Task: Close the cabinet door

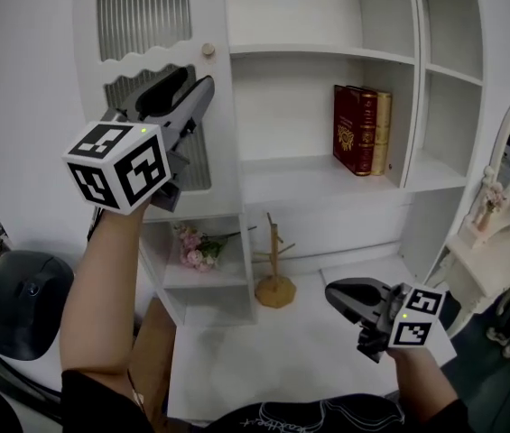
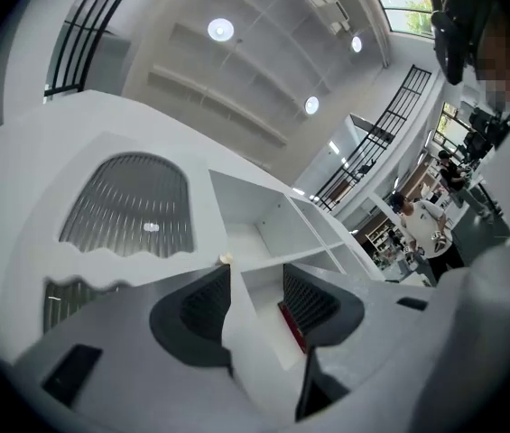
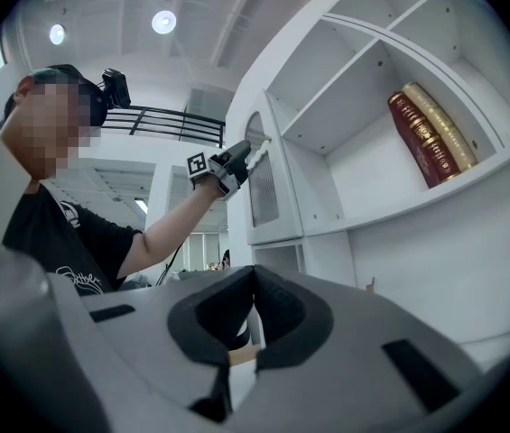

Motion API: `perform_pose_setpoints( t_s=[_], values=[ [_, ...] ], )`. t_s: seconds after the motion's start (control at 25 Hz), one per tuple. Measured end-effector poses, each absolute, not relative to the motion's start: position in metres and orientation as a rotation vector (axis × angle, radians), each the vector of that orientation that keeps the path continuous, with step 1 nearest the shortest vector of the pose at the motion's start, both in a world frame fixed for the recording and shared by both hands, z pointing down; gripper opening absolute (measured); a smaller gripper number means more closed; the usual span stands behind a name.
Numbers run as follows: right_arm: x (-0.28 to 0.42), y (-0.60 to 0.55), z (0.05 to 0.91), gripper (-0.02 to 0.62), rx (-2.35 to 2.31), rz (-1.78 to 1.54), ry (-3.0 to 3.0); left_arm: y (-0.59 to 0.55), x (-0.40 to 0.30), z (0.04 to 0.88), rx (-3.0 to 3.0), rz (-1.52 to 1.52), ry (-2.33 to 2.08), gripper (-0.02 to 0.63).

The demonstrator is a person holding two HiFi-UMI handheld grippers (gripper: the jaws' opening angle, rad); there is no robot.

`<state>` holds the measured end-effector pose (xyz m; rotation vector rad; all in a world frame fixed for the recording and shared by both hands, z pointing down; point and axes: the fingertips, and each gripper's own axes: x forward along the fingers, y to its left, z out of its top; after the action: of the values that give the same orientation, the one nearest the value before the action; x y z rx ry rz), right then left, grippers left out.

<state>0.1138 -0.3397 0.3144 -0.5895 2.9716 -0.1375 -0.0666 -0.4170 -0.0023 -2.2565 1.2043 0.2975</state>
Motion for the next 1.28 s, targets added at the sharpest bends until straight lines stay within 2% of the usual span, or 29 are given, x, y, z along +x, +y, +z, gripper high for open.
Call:
perform_pose_setpoints(
  t_s=[0.44, 0.72, 1.28],
  values=[
    [0.048, -0.303, 0.34, 0.006, -0.58, -0.142, 3.08, -0.344, -0.093, 0.158, -2.699, 0.216, 1.141, 0.169],
    [0.026, -0.277, 0.357, 0.006, -0.603, -0.195, 3.088, -0.29, -0.086, 0.287, -2.964, 0.19, 1.159, 0.169],
    [0.004, -0.214, 0.397, 0.006, -0.654, -0.317, 3.034, -0.202, -0.078, 0.39, -3.157, 0.238, 1.152, 0.154]
  ],
)
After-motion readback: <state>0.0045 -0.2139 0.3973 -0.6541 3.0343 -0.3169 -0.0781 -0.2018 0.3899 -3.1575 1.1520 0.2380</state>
